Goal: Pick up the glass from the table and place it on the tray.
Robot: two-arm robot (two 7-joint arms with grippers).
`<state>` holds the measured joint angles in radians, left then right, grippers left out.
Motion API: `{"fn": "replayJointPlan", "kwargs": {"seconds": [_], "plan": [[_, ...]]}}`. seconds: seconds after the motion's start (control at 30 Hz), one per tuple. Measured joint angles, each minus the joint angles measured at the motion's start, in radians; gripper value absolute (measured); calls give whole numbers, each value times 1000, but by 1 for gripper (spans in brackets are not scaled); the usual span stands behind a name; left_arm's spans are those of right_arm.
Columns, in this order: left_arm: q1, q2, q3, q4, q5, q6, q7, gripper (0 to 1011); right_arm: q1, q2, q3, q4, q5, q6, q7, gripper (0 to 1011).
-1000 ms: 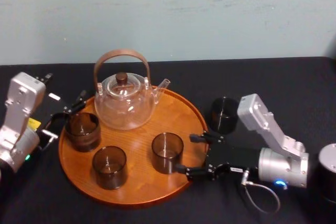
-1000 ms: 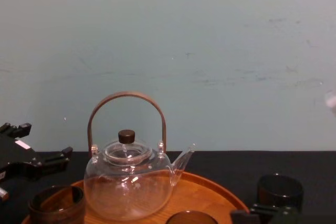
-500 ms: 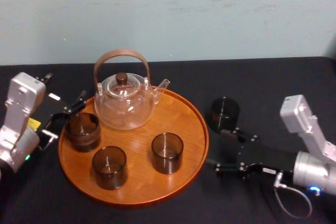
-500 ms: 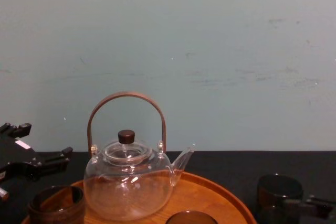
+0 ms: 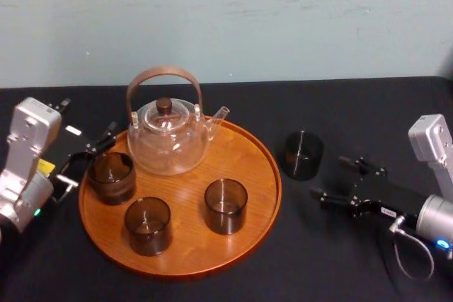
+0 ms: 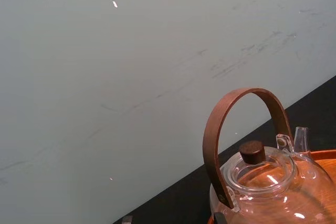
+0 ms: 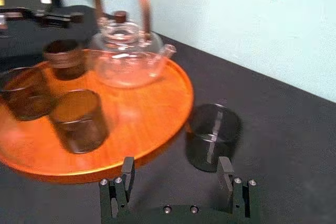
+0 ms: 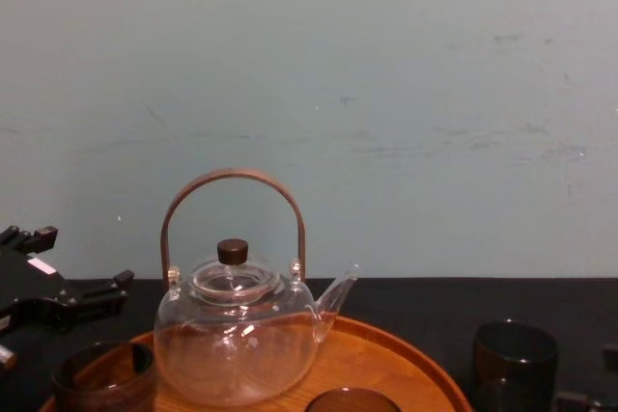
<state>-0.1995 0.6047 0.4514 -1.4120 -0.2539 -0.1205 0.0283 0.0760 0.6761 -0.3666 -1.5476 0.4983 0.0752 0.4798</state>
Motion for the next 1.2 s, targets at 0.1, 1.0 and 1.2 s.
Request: {"fn": "replayJointPlan", "kwargs": {"seconds": [0.1,1.0,1.2], "plan": [[0,0,0,0,0,0,0,1001,8,-17,12,13,-6,23,-25,1003],[0,0,0,0,0,0,0,1001,171,-124,-18,172,-67,182,-36,1002],[0,0,0,0,0,0,0,1001,212,-147,-35,217,-81,187,-22,1003]]}}
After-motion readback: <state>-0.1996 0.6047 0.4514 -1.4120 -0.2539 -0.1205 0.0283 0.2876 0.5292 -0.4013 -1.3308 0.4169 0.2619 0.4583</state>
